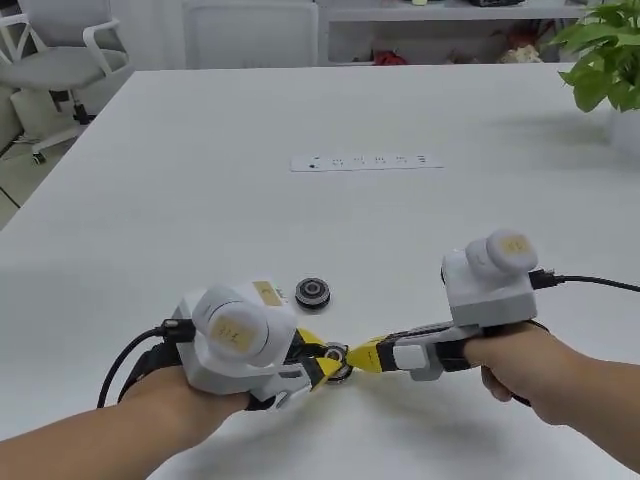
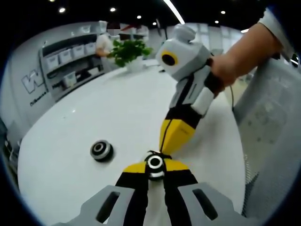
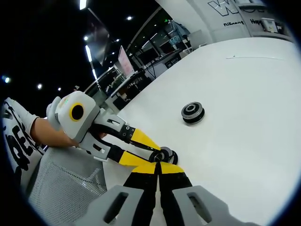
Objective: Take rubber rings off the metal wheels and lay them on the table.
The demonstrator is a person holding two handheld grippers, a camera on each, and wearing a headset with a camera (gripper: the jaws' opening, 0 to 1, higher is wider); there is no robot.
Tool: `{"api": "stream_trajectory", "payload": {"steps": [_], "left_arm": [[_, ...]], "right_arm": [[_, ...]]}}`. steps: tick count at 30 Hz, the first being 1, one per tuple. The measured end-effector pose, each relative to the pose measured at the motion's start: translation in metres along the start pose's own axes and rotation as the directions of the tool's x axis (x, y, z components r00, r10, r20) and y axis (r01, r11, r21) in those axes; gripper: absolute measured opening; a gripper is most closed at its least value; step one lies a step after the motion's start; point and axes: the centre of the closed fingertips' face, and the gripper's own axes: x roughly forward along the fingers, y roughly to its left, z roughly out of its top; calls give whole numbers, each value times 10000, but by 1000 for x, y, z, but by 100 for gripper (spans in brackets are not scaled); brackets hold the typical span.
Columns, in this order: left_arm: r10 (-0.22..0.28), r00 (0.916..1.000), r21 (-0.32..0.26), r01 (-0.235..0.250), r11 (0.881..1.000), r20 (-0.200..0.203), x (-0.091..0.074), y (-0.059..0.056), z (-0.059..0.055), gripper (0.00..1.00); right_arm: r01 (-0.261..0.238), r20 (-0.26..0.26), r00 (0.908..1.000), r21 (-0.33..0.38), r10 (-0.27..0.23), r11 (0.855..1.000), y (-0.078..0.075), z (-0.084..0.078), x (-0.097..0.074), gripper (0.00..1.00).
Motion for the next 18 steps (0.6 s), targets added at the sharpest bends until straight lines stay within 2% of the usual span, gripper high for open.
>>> {"api": "stream_trajectory", "payload": {"steps": [2,3,4,11,18], "left_arm": [[-9,10000,9,9,10000,14,0,0,0,11],[7,10000,29,-7,10000,19,0,0,0,11],[-2,10000,18,2,10000,25,0,0,0,11],[-16,10000,-16,16,10000,98,0,0,0,11],[-65,9999,-75,66,9999,152,0,0,1,12]], "right_arm": [[-484,71,9988,36,483,9988,11,2,3,0],[-430,134,9990,-192,433,9989,13,4,4,0],[-555,196,9983,-74,557,9984,16,6,4,0],[-448,268,9986,-18,449,9990,11,6,3,0],[-325,300,9991,327,315,9989,5,4,1,0]]}}
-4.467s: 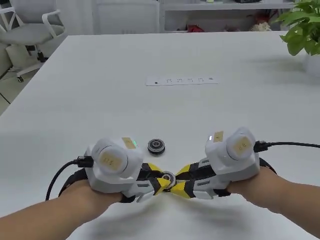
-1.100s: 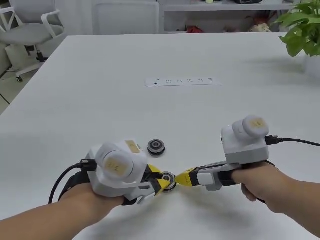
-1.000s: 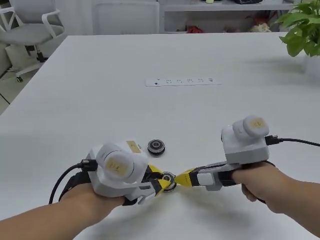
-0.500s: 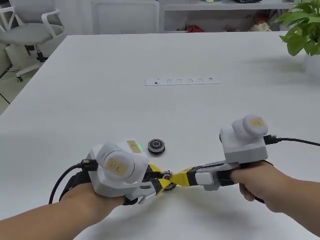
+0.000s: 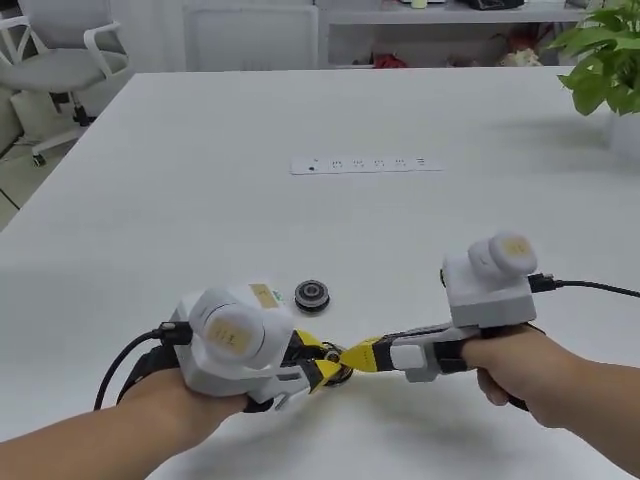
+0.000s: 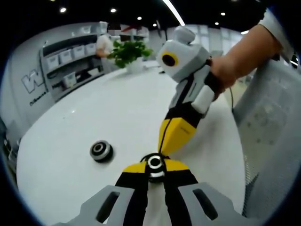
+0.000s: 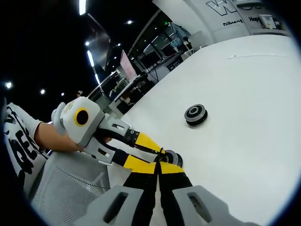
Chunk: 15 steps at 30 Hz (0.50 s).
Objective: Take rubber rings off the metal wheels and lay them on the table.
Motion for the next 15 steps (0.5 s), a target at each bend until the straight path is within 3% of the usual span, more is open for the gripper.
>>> {"api": "stream_trajectory", "payload": {"steps": [10,15], "left_arm": [[-100,9999,59,100,9999,128,0,0,1,13],[-135,9998,493,128,9987,134,0,-1,2,14]], "right_arm": [[45,-2,10000,181,-45,9998,-3,-1,-1,0],[23,60,10000,183,-24,9998,-3,1,-2,0]]}}
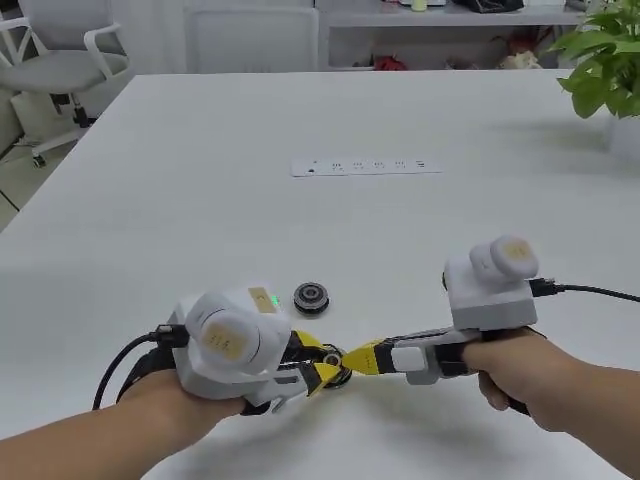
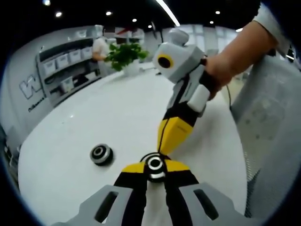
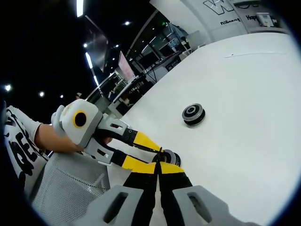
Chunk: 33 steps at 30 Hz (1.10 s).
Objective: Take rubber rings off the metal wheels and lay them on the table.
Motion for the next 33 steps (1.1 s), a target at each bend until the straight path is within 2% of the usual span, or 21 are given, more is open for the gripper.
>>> {"api": "stream_trajectory", "payload": {"steps": [3,5,10,17,23,28,31,33], "left_arm": [[-64,10000,-74,64,10000,9,-1,0,0,16],[-278,9996,-261,279,9993,57,-3,-2,0,21],[-385,9993,-262,386,9989,35,-5,-4,-1,23],[-532,9974,-719,567,9958,492,-13,-4,10,28],[-715,9952,-890,773,9930,666,-23,-6,12,32],[-688,9942,-1036,772,9916,825,-33,-4,13,36],[-689,9922,-1415,833,9864,1035,-40,-3,16,39],[-702,9909,-1468,868,9854,1148,-44,-3,18,41]], "right_arm": [[-6,25,10000,-8,6,10000,0,1,0,0],[-23,68,10000,9,23,10000,1,2,-1,0],[-34,76,10000,-31,34,10000,2,3,-1,0],[-68,129,9999,-61,68,10000,3,5,-2,0],[-127,164,9998,-114,128,9999,5,6,-2,0],[-195,197,9996,-167,198,9997,11,7,-1,0],[-295,238,9993,-299,302,9991,17,8,0,0],[-352,244,9991,-366,361,9987,21,8,0,0]]}}
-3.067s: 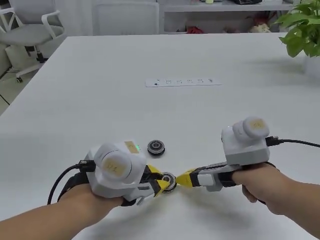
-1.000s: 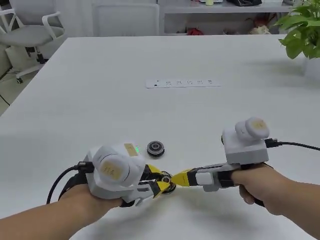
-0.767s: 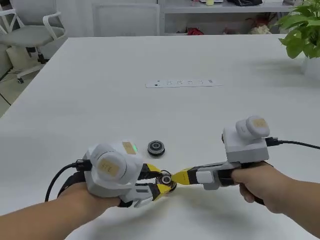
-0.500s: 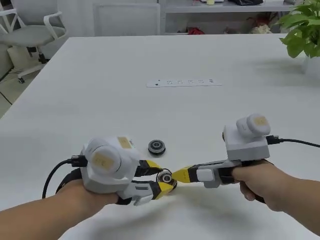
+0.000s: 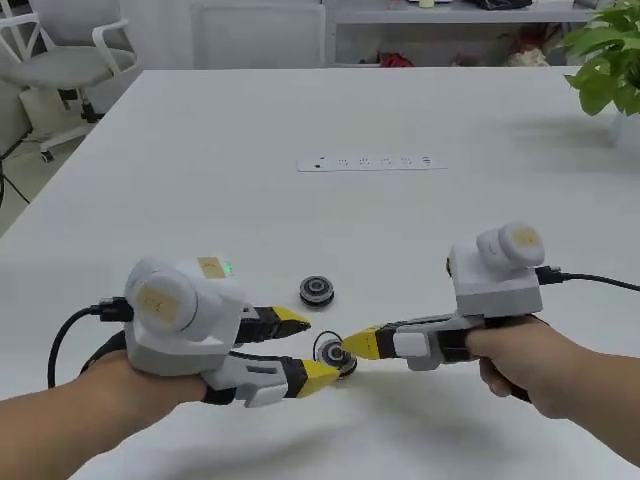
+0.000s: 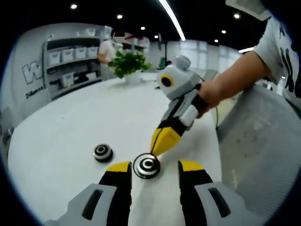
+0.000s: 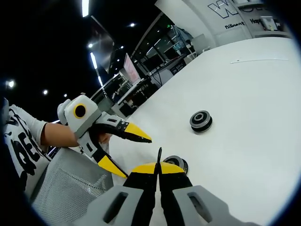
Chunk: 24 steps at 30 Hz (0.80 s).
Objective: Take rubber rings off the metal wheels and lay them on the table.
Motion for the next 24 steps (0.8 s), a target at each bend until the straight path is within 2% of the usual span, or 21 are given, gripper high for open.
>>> {"api": "stream_trajectory", "payload": {"steps": [12,17,24], "left_arm": [[166,9987,-355,-148,9993,492,-20,4,8,46],[313,9979,-460,-286,9985,575,-30,9,6,46],[503,9969,-596,-467,9971,602,-42,13,-1,47]], "right_arm": [[-468,-141,9988,-428,463,9980,12,0,6,0],[-496,-329,9983,-529,479,9974,13,-2,10,0],[-625,-329,9976,-662,604,9959,15,1,14,0]]}}
